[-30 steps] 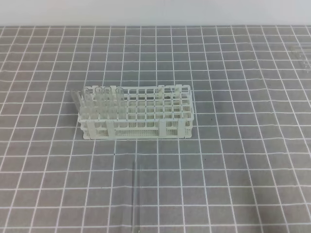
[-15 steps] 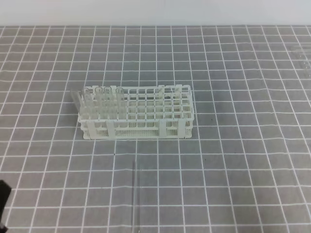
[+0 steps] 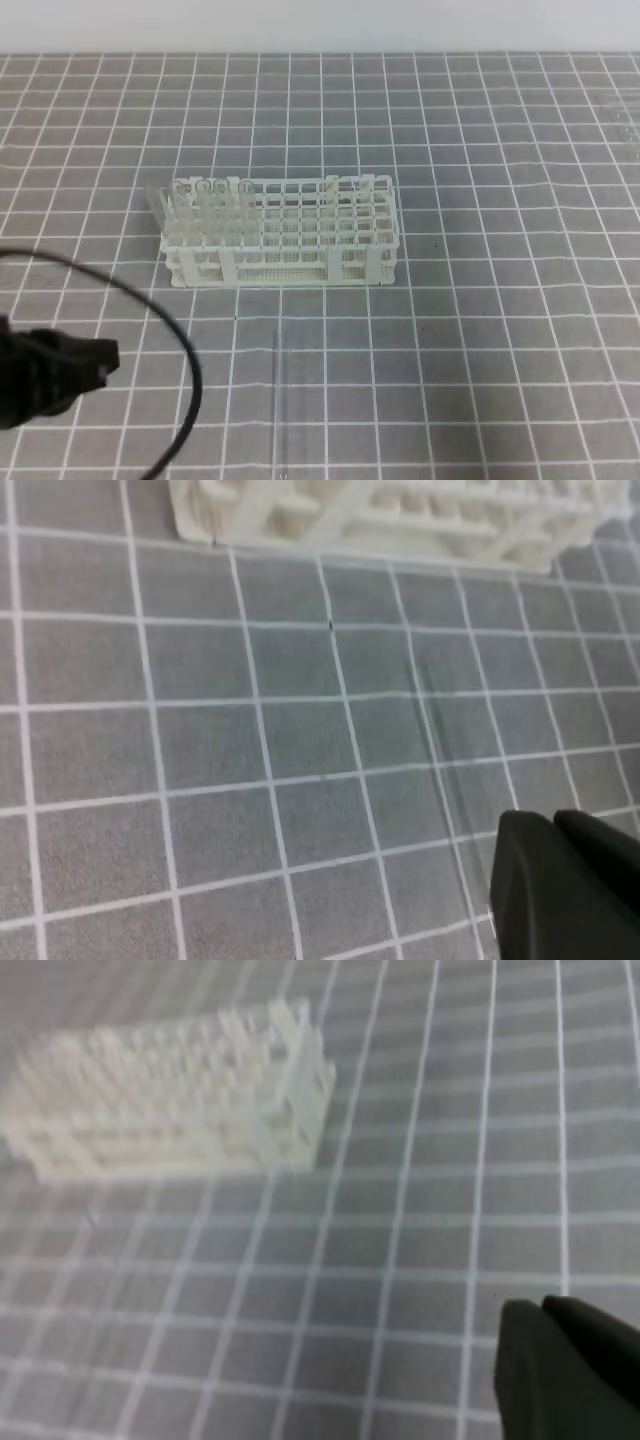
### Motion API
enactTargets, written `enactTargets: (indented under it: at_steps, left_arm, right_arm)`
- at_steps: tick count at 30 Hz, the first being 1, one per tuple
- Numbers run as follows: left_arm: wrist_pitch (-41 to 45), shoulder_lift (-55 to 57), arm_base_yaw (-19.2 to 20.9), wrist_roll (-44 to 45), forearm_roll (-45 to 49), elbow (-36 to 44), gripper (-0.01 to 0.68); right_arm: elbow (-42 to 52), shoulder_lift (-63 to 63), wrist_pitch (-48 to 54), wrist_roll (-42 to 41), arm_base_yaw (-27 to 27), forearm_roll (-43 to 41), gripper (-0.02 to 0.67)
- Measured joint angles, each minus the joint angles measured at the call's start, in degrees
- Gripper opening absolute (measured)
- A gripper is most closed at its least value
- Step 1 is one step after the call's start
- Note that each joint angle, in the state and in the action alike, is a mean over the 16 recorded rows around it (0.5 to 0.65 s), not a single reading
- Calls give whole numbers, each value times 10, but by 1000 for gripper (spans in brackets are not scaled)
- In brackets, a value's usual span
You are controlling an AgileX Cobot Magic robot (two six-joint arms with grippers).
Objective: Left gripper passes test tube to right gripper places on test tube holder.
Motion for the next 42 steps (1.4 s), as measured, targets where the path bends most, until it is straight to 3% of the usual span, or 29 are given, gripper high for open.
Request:
enactTargets:
  at_steps: [4,11,20,28,35,42]
  left_arm:
    - [19,80,-24,3,12,-46,0]
    - [3,213,-108,-45,51,-117,0]
    - [46,373,-252,-206,180,-229,0]
    - [115,452,-346,-323,292,-309,1]
    - [123,473,-382,-349,334,-333,8]
    - [111,478,-387,-366,345,-333,27]
  right_arm:
    - [-19,32,28,0,0,-26,-1]
    - [-26,62,44,1,0,-48,-1]
    - [-26,68,48,1,0,-55,-1]
    - [-26,68,50,1,0,-49,-1]
    - [-26,68,51,1,0,-46,-1]
    - [-26,68,52,1,0,-45,-1]
